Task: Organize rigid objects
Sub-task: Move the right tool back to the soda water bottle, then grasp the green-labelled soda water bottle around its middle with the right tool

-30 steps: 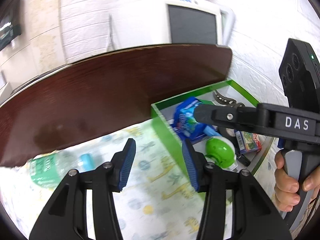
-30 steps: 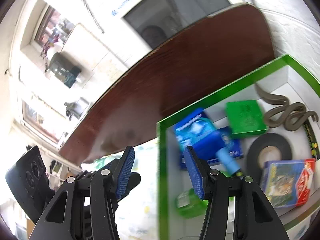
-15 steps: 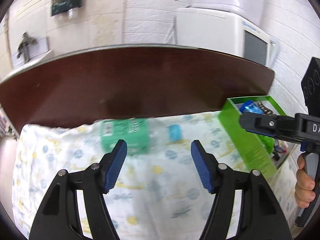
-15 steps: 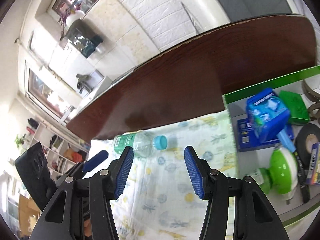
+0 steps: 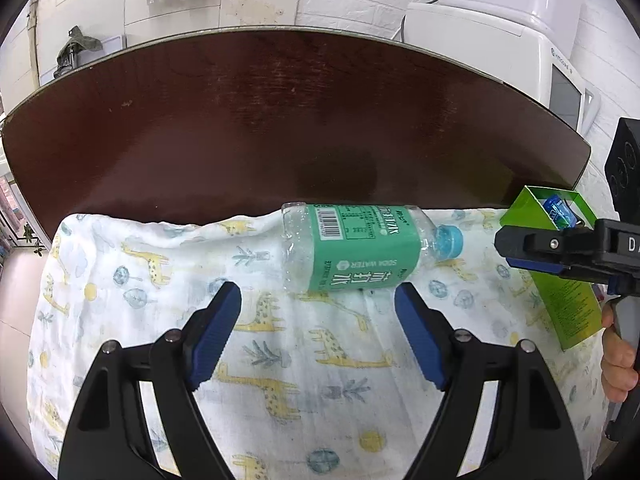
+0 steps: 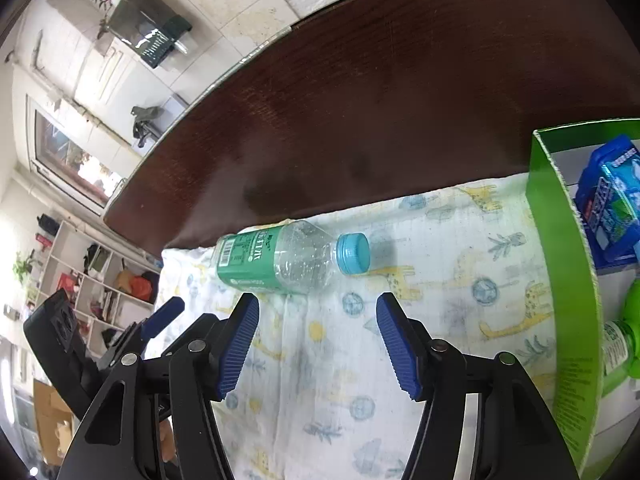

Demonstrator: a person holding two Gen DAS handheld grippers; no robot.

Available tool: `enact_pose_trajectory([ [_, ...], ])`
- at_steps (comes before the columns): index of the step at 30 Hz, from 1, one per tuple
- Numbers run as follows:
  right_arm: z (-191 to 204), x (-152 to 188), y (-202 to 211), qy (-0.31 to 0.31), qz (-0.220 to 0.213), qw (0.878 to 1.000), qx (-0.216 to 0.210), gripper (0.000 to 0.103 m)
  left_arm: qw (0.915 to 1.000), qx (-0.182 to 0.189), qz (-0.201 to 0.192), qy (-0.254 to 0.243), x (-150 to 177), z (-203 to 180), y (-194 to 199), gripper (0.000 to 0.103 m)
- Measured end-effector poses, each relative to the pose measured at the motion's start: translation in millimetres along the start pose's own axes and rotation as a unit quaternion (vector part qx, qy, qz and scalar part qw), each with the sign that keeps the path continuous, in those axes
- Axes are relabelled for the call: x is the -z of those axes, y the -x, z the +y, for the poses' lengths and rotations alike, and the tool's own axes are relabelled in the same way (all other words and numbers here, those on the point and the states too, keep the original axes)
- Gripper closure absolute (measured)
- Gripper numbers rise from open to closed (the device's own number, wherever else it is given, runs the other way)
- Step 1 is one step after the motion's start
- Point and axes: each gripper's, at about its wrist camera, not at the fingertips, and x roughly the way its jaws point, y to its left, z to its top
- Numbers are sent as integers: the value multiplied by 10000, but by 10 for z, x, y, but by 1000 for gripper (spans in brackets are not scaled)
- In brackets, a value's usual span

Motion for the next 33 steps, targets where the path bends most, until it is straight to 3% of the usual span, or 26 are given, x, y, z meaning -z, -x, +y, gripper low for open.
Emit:
enact_pose_trajectory([
  [2,-11,-32,-67,-56,0,10000,23,30,10000,53,42,17,-19,62,-67,22],
  [13,-80,-253,-437,-301,203,9991,-207,28,9988,432,158,141,-150,169,-346,16],
  [23,12,-323,-700,-131,361,9986,-359,22,9981,500,166,-313,-248,43,-507,12],
  [27,67,-329,-771,-3,332,9993,-151,20,9978,373,143,-538,-274,-16,-548,13],
  [33,150,-360,-764,238,121,9996,48,19,9976,491,224,-428,-307,23,-608,12],
])
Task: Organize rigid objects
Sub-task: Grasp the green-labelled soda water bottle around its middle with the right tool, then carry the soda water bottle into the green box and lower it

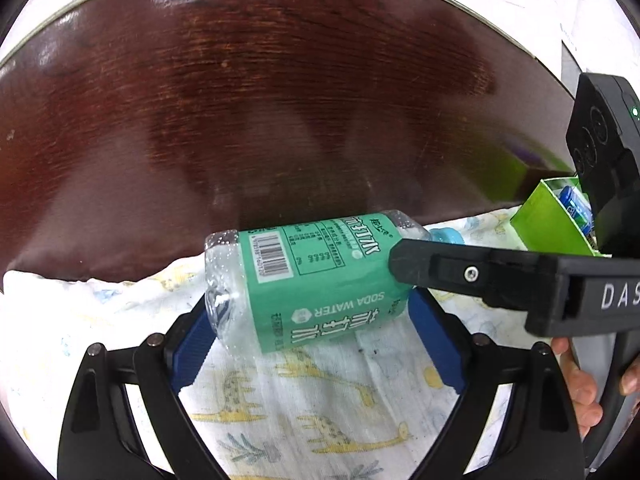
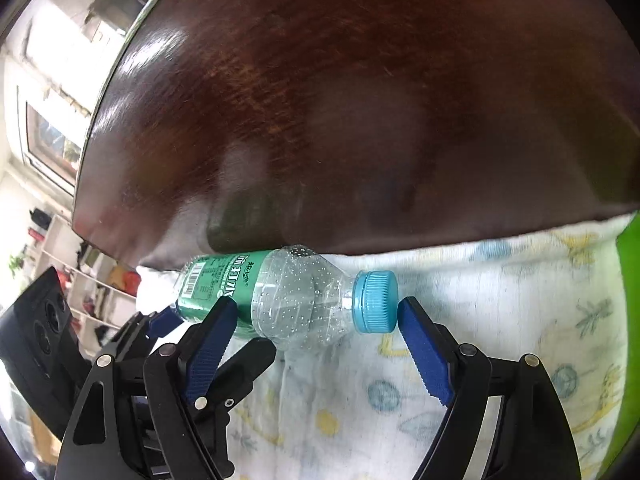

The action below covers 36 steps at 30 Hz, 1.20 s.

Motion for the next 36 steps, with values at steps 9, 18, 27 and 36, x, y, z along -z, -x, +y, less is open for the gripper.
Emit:
enact_pose_trajectory([
  [9,81,-5,-65,142,-58,9998,87,10,10000,17,-28,12,14,27,17,12],
  [18,142,21,38,300,-101,9995,73,10,9993,-39,-365,44,-30,-74,260,12],
  [27,165,97,447,322,-354,9988,-38,10,9979,-21,-645,-114,-36,-296,637,12],
  [36,131,272,971,342,-743,9966,-126,10,9947,44,-913,-480,-63,-714,982,12],
])
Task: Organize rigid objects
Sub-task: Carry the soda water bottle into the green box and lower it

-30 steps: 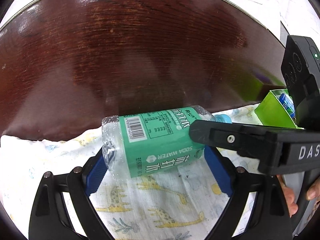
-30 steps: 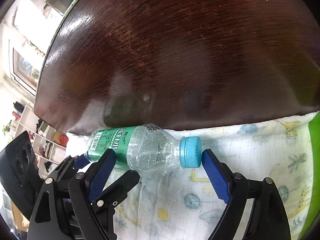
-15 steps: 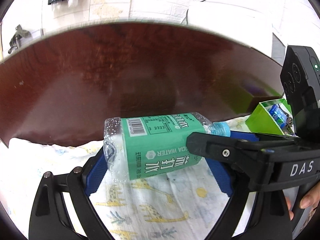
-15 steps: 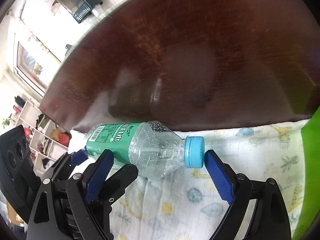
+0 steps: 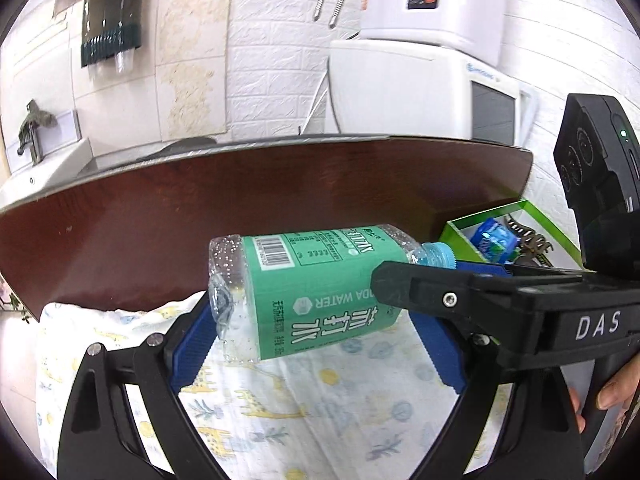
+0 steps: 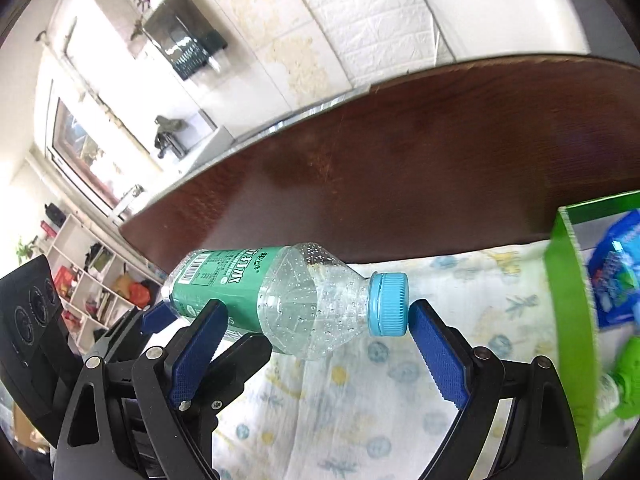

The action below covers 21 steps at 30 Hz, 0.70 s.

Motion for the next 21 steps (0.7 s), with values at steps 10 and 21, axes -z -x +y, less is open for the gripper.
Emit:
enact_pose_trajectory([
  [10,-348,61,794,-233,-576,9979,166,10,9976,380,-157,-560,-128,-705,154,12],
  [21,-1047,141,1619,-736,-1174,9887,577,10,9879,964,-151,-1204,-263,-1731,28,12],
])
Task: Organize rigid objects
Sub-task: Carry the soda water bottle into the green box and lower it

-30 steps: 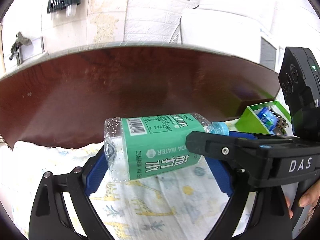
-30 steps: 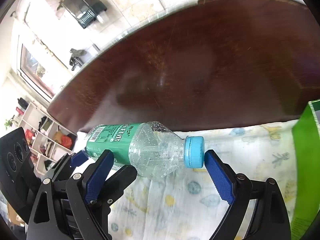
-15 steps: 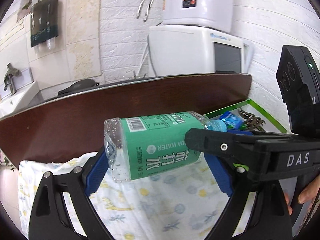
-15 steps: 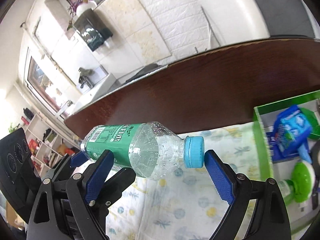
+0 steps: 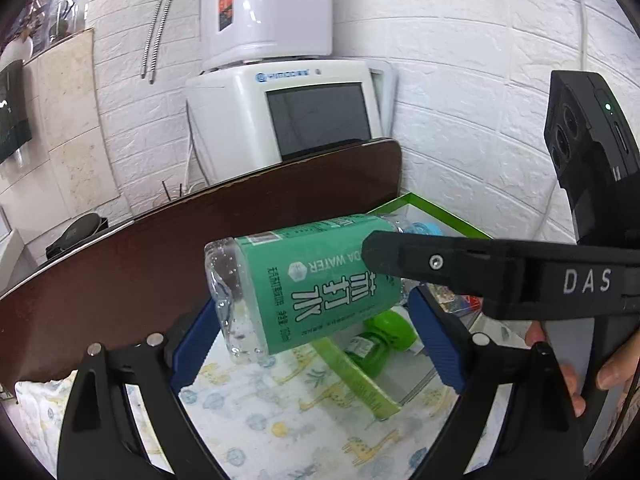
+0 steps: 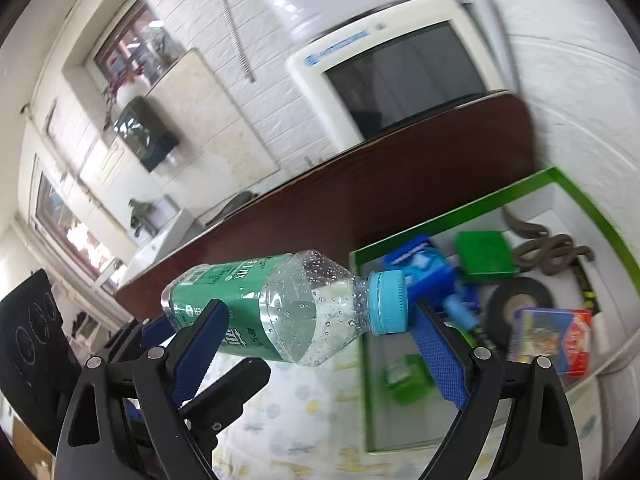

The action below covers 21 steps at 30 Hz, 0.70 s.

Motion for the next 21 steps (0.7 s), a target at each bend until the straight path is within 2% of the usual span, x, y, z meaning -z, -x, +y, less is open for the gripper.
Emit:
enact_pose_trajectory([
  [11,-667,-90,320,-189,-217,9976,627,10,9985,415,262,-239,-158,-574,-481,12],
  [21,-1192,-133,268,-529,-186,9943,906,10,9957,553,637,-386,-153,-821,-913,12],
])
